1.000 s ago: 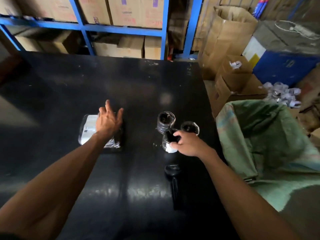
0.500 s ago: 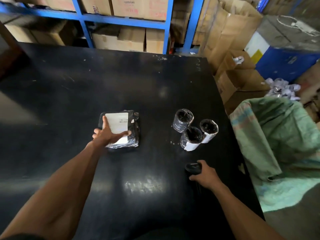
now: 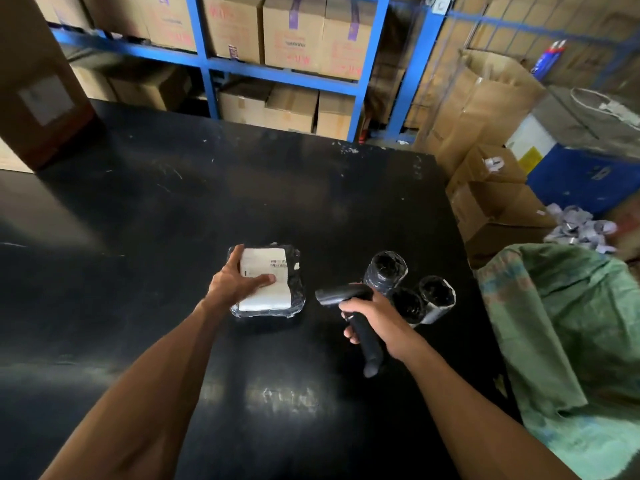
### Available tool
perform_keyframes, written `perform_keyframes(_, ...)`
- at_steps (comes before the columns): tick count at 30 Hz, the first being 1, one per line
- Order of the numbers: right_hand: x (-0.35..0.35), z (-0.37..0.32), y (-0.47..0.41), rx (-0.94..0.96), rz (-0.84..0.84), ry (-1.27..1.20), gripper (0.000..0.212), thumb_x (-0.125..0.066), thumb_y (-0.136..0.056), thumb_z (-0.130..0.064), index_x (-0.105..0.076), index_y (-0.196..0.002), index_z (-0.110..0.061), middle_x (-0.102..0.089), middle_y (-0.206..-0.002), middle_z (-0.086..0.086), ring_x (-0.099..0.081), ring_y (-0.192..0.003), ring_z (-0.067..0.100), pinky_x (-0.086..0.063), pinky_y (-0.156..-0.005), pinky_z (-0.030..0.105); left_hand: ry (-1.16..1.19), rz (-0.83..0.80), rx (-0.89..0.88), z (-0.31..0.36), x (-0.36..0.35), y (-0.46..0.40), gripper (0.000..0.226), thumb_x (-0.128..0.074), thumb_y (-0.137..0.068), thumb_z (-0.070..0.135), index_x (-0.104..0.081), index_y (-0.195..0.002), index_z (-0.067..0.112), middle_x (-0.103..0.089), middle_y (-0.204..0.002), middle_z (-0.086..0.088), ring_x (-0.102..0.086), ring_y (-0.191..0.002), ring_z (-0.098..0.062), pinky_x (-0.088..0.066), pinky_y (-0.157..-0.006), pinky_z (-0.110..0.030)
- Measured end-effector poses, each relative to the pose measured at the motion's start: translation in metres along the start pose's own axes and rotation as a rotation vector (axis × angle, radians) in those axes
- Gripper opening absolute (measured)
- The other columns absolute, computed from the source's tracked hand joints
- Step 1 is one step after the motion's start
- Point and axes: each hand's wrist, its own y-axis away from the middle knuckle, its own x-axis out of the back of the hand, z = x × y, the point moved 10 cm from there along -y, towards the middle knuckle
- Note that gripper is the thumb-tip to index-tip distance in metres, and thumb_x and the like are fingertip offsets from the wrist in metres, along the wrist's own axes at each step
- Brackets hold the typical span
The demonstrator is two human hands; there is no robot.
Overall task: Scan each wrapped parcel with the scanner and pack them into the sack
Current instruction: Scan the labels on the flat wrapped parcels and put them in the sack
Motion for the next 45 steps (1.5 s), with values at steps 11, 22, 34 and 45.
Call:
perform_keyframes(11,-0.022,-0.054,0.015,0.275,0.255,0.185,0.043,-0.052,-0.094,-0.065,-0.051,-0.120,-0.031,-0.074,-0.085,0.013,-0.060,-0.050,0.022,-0.047,-0.046,0.031,0.239,0.260,-0.139,0.007,-0.006,0.065,0.103,-0.092,-0.062,0.044,-0.037,-0.148,0.047,-0.053,-0.110,-0.007,-0.051,-0.095,-0.015,-0.041,-0.091,-0.026)
perform_keyframes(22,-0.025,-0.053,0.037,0.359,0.234,0.241,0.050,-0.048,-0.096,-0.066,-0.044,-0.125,-0.026,-0.068,-0.076,0.010,-0.057,-0.047,0.020,-0.046,-0.044,0.029,0.209,0.292,-0.214,0.016,-0.011,0.095,0.102,-0.095,-0.061,0.039,-0.040,-0.147,0.048,-0.051,-0.106,-0.004,-0.057,-0.092,-0.014,-0.042,-0.090,-0.023)
perform_keyframes(34,0.002,-0.020,0.044,0.236,0.231,0.222,0.054,-0.074,-0.086,-0.031,-0.041,-0.129,-0.032,-0.072,-0.095,0.008,-0.066,-0.055,0.021,-0.057,-0.055,0.036,0.300,0.311,-0.205,0.017,-0.016,0.100,0.100,-0.095,-0.059,0.043,-0.043,-0.145,0.047,-0.054,-0.119,-0.003,-0.053,-0.105,-0.012,-0.044,-0.105,-0.033)
perform_keyframes(45,0.022,0.090,0.035,-0.072,0.318,0.676,0.064,-0.070,-0.090,-0.037,-0.040,-0.141,-0.015,-0.066,-0.124,0.011,-0.062,-0.119,0.033,-0.048,-0.095,0.034,0.461,0.344,-0.152,-0.001,-0.014,0.116,0.100,-0.090,-0.052,0.058,-0.042,-0.140,0.052,-0.065,-0.123,0.008,-0.063,-0.114,-0.011,-0.050,-0.103,-0.039)
